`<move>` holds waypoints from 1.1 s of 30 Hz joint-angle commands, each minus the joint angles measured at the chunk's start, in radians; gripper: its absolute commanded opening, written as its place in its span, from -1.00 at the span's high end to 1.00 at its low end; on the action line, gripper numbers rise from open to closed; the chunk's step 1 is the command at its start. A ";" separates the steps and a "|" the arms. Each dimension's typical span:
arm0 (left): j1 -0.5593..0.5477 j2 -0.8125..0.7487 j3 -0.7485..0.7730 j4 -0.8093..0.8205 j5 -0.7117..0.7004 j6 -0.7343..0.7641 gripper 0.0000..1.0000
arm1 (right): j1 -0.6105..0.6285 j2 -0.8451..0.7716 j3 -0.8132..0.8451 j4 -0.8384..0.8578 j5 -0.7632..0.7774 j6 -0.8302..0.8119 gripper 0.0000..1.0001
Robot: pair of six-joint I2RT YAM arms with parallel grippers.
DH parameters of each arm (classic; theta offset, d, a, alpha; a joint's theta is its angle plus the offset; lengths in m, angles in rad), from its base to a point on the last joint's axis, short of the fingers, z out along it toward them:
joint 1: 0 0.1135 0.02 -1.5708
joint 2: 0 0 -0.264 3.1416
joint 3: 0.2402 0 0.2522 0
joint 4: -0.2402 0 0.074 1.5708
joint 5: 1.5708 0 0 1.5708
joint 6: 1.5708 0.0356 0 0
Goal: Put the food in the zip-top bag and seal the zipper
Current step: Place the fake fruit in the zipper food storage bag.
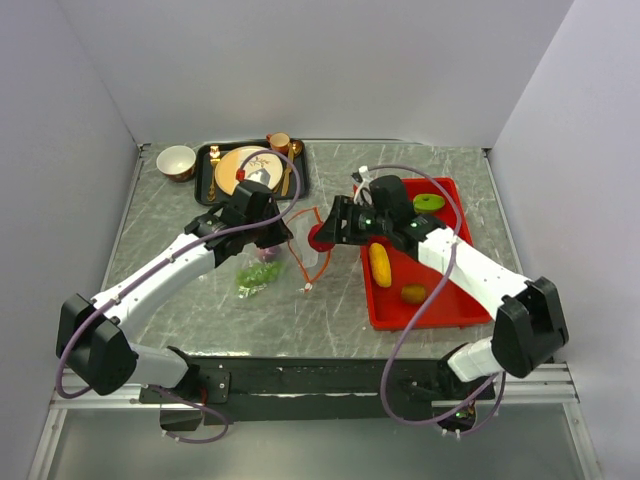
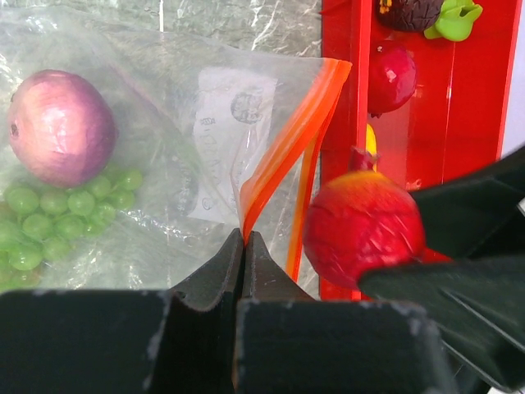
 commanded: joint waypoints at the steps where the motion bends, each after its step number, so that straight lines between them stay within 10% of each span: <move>1: -0.003 -0.037 0.018 0.016 0.024 0.001 0.99 | 0.016 0.058 0.098 -0.013 0.048 -0.031 1.00; 8: -0.003 -0.057 0.037 0.005 0.024 0.005 0.99 | 0.031 0.143 0.172 -0.058 0.059 -0.060 1.00; 18: -0.003 -0.074 0.045 -0.010 0.006 0.005 0.99 | 0.080 0.257 0.295 -0.108 0.087 -0.072 0.23; 23: -0.003 -0.069 0.097 -0.026 -0.003 0.018 0.99 | 0.083 0.206 0.267 -0.092 0.130 -0.092 -0.48; 24: -0.003 -0.064 0.109 -0.030 -0.011 0.021 0.99 | 0.080 0.191 0.241 -0.085 0.137 -0.092 -0.99; 33: -0.003 -0.057 0.095 -0.030 -0.015 0.016 0.99 | 0.076 0.036 0.163 -0.102 0.297 -0.086 -1.00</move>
